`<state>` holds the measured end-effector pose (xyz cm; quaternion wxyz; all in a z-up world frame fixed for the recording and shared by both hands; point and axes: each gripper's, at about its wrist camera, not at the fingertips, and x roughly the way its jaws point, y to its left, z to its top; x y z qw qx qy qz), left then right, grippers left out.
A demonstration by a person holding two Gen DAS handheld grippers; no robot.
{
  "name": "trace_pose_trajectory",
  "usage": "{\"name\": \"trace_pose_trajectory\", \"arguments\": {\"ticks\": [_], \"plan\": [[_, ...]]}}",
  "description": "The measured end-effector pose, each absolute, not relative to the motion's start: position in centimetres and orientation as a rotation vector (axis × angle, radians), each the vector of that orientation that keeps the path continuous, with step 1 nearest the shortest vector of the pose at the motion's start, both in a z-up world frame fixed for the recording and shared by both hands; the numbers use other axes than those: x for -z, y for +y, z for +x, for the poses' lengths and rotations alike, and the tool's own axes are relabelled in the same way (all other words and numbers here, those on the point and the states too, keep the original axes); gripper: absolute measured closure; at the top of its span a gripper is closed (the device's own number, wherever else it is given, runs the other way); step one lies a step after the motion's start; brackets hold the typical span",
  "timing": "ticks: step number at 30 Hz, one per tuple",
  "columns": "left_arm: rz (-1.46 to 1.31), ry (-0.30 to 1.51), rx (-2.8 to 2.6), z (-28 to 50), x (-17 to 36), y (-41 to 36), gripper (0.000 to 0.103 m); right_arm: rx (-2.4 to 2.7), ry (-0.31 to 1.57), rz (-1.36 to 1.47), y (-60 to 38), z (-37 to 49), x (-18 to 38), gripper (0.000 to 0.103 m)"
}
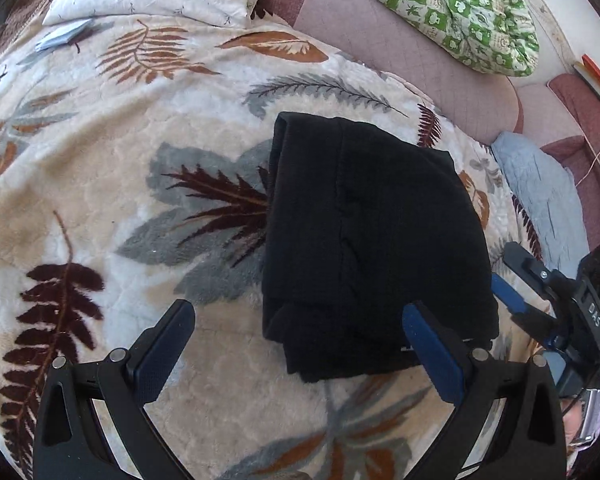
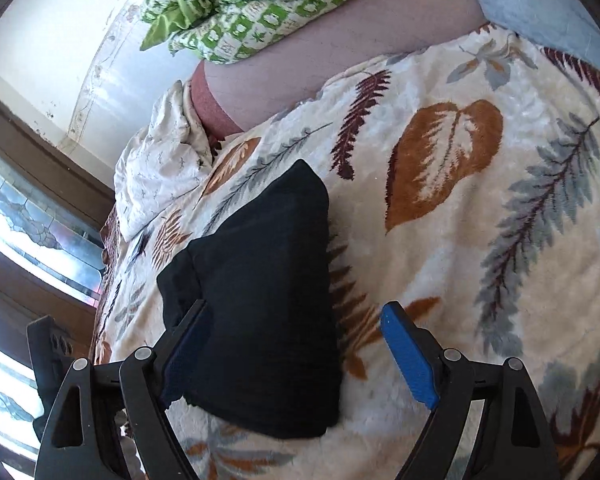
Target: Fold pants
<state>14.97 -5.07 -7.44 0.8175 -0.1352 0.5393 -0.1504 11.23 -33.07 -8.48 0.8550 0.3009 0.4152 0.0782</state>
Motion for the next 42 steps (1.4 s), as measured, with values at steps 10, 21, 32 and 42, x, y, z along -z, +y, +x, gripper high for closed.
{"name": "trace_pose_trajectory", "arguments": {"ticks": [10,21,32,42], "plan": [[-0.248,1.149,0.313,14.9,8.3,-6.9,0.0,-0.262,0.971,0.697,-31.9,15.2,10.5,0.074],[-0.194,1.1,0.304,14.2,6.7,-7.6,0.0,-0.189,0.926,0.722,-34.6,12.9,9.7,0.077],[-0.187,1.016,0.297,17.4,2.5,-8.1,0.0,-0.257,0.745,0.593,-33.2,7.3,3.5,0.055],[-0.156,1.058,0.254,17.0,3.9,-8.2,0.0,-0.199,0.87,0.422,-29.9,6.6,9.3,0.061]]}}
